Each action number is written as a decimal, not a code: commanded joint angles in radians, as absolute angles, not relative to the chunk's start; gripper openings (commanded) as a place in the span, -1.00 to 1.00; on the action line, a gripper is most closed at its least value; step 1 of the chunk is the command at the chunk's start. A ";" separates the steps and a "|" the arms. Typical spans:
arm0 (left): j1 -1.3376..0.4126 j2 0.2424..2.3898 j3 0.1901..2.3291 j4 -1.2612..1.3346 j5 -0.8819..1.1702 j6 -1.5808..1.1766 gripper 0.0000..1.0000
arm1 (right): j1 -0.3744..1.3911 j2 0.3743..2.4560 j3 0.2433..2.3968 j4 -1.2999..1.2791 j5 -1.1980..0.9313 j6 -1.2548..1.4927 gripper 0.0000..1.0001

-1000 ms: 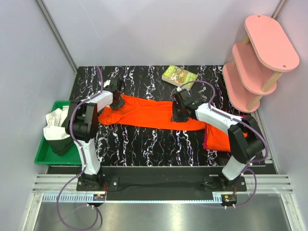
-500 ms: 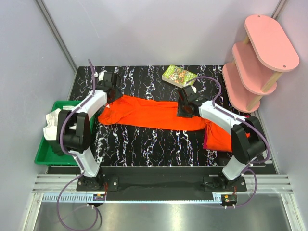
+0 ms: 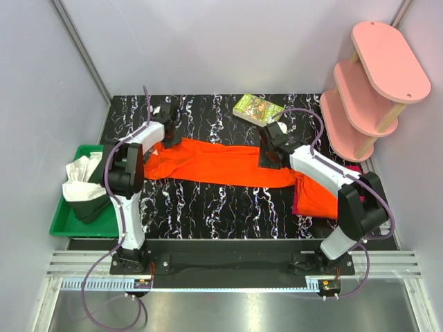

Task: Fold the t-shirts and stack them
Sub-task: Rotate the tshirt 90 degrees, then grab the bottom of the folded rectangular tshirt with both arms

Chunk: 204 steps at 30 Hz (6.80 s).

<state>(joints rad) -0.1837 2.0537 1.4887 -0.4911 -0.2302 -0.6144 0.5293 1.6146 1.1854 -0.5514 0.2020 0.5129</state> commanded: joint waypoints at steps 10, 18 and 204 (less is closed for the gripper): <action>-0.156 2.157 1.678 -0.580 -0.175 -0.598 -0.36 | 0.528 1.726 1.160 -0.617 0.279 0.569 -0.24; -0.156 2.174 1.675 -0.586 -0.155 -0.604 -0.36 | 0.526 1.810 1.152 -0.620 0.253 0.604 -0.25; -1.107 0.966 0.455 -0.403 -0.495 -1.192 -0.26 | 1.143 1.295 0.669 -0.354 0.216 0.914 0.22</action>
